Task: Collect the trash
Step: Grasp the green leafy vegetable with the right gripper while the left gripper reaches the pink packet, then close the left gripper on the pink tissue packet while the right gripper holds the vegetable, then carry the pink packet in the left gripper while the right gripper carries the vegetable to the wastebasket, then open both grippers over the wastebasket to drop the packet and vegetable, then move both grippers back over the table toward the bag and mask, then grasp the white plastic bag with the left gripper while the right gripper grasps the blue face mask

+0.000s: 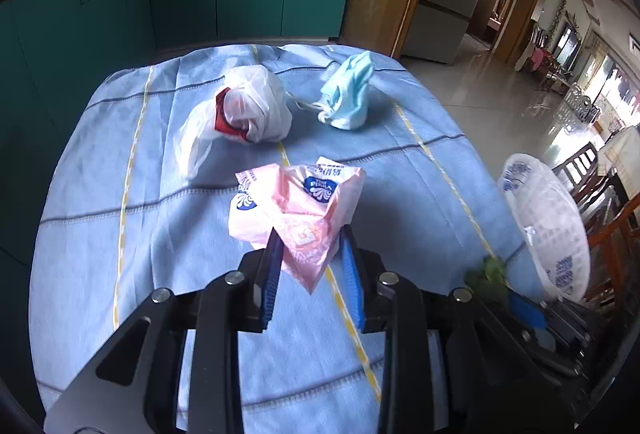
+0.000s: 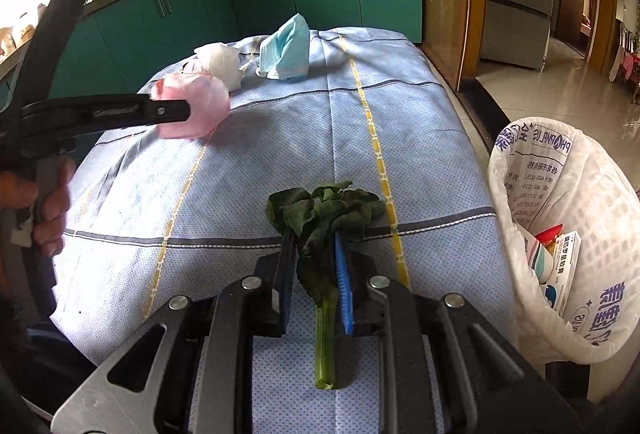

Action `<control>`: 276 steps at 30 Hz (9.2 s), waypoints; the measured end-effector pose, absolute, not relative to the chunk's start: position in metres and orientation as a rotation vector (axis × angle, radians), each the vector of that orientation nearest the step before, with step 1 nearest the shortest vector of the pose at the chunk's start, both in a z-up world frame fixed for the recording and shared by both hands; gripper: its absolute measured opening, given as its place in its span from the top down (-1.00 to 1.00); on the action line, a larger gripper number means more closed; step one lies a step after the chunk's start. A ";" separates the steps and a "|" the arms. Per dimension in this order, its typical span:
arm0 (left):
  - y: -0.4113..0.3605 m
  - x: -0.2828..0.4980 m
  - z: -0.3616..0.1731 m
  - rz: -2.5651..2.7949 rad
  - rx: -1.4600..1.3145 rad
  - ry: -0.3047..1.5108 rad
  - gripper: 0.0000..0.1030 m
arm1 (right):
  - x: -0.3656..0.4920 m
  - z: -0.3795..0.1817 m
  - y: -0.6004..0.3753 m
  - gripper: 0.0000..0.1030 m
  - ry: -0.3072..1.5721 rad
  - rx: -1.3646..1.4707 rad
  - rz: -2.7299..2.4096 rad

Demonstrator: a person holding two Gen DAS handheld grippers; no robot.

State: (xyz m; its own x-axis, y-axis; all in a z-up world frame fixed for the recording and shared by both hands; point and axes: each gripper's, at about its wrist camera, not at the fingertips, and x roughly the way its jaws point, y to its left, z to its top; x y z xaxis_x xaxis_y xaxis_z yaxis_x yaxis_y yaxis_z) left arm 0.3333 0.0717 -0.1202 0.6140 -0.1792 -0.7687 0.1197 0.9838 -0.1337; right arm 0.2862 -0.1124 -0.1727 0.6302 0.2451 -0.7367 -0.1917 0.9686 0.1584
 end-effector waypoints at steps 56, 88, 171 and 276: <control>0.076 0.291 -0.113 -0.206 -0.161 0.843 -0.69 | 0.273 -0.174 -0.099 0.74 0.794 -0.024 0.257; 0.050 0.309 -0.152 -0.171 -0.058 0.967 -0.43 | 0.277 -0.185 -0.105 0.10 0.831 -0.035 0.197; -0.221 0.330 -0.143 -0.651 0.041 0.729 -0.41 | 0.254 -0.185 -0.371 0.64 0.616 0.329 -0.215; 0.130 0.449 -0.139 -0.100 -0.194 0.815 0.77 | 0.393 -0.108 -0.059 0.54 0.613 -0.097 0.307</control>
State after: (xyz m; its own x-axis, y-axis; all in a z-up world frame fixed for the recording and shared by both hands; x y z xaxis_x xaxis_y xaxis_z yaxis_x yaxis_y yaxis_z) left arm 0.4490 0.1300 -0.1386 0.6827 -0.1625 -0.7124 0.0139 0.9777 -0.2097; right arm 0.3935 -0.0592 -0.1082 0.7744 0.2547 -0.5792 -0.3120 0.9501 0.0006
